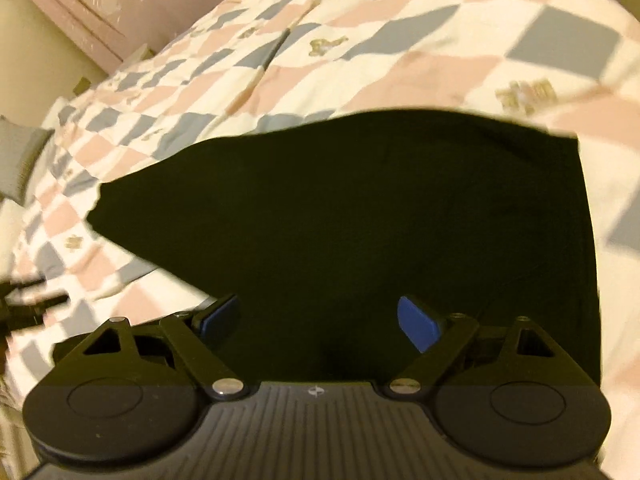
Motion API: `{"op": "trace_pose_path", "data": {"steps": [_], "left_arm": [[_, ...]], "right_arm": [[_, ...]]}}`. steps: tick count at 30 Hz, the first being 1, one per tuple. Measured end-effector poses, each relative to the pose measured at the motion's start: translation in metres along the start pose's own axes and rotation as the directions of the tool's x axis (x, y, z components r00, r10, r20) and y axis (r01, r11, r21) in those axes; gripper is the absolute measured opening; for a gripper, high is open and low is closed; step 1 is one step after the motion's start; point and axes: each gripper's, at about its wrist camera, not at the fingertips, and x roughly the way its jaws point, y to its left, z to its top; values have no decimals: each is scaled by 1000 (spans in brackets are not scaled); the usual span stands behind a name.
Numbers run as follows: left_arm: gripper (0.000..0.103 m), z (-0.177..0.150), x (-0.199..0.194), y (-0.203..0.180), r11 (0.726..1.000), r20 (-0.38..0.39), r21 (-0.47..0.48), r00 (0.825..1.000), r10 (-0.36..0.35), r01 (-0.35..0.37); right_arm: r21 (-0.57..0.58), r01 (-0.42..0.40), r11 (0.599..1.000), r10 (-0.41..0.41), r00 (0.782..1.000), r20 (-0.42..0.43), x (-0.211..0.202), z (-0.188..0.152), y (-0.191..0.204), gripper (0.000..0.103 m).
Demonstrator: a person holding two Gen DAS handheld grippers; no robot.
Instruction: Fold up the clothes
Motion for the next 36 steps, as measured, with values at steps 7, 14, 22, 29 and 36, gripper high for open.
{"op": "trace_pose_path", "data": {"steps": [7, 14, 22, 29, 36], "left_arm": [[61, 89, 114, 37, 930, 78, 363, 992, -96, 61], [48, 138, 213, 65, 790, -48, 601, 992, -114, 119], [42, 145, 272, 96, 769, -194, 587, 966, -170, 253], [87, 141, 313, 100, 791, -220, 563, 966, -136, 240], [14, 128, 306, 92, 736, -248, 594, 944, -218, 326]], "right_arm": [[-182, 11, 983, -4, 999, 39, 54, 87, -13, 90], [-410, 45, 911, -45, 999, 9, 102, 145, -9, 89], [-500, -55, 864, 14, 996, -86, 136, 170, -8, 83], [-553, -67, 831, -26, 987, -160, 164, 175, -9, 82], [-573, -64, 817, -89, 968, -235, 187, 174, -13, 62]]}}
